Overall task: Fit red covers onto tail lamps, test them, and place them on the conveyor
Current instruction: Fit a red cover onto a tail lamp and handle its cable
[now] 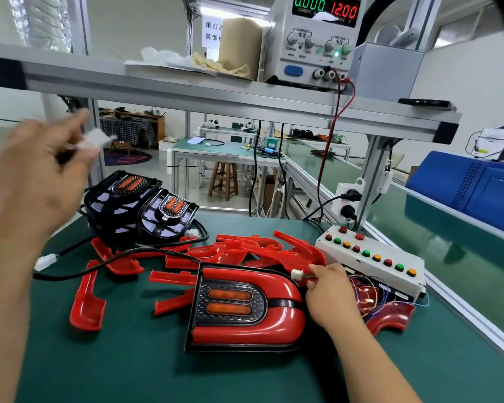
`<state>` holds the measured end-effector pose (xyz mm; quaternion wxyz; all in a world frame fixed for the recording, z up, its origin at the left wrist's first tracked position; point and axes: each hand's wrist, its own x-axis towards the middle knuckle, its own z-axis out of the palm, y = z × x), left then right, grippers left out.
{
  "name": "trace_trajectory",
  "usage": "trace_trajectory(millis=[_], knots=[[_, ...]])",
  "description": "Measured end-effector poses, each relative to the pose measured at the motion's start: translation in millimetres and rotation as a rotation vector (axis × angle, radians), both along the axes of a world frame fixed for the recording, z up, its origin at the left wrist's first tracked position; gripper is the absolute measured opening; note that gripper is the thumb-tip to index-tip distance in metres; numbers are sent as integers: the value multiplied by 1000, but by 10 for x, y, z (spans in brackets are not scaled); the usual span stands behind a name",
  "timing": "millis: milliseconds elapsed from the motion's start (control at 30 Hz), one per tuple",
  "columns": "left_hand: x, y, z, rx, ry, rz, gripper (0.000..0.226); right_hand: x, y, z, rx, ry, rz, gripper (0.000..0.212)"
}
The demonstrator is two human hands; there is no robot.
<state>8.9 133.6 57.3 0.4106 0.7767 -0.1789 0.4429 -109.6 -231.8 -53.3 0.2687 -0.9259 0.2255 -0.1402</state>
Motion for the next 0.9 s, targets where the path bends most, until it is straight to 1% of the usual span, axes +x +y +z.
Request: trace_trajectory(millis=[100, 167, 267, 333, 400, 467, 567, 700, 800, 833, 867, 900], knots=[[-278, -514, 86, 195, -84, -70, 29, 33, 0, -4, -37, -23, -43, 37], [-325, -765, 96, 351, -92, -116, 29, 39, -1, -2, -41, -70, -45, 25], [-267, -1038, 103, 543, 1, -238, 27, 9, -10, 23, 10, -209, -58, 15], [-217, -1196, 117, 612, 72, -317, 25, -32, -20, 71, 29, -309, -74, 12], [-157, -1332, 96, 677, 133, -344, 29, -65, -16, 139, 52, -378, -83, 10], [-117, -1447, 56, 712, 196, -371, 33, -75, 3, 237, 96, -427, -65, 7], [-78, -1612, -58, 701, 288, -441, 30, -44, 10, 392, 164, -484, 5, 18], [-61, -1801, -214, 702, 412, -546, 31, 44, 30, 520, 175, -526, 131, 28], [-63, -1841, -214, 744, 478, -604, 32, 71, 61, 418, 165, -567, 185, 23], [-57, -1782, -126, 727, 491, -589, 31, 67, 61, 353, 188, -597, 187, 23], [-25, -1692, -6, 698, 467, -542, 31, 60, 55, 284, 215, -625, 182, 24], [34, -1571, 145, 653, 403, -473, 31, 51, 41, 219, 233, -647, 176, 26]])
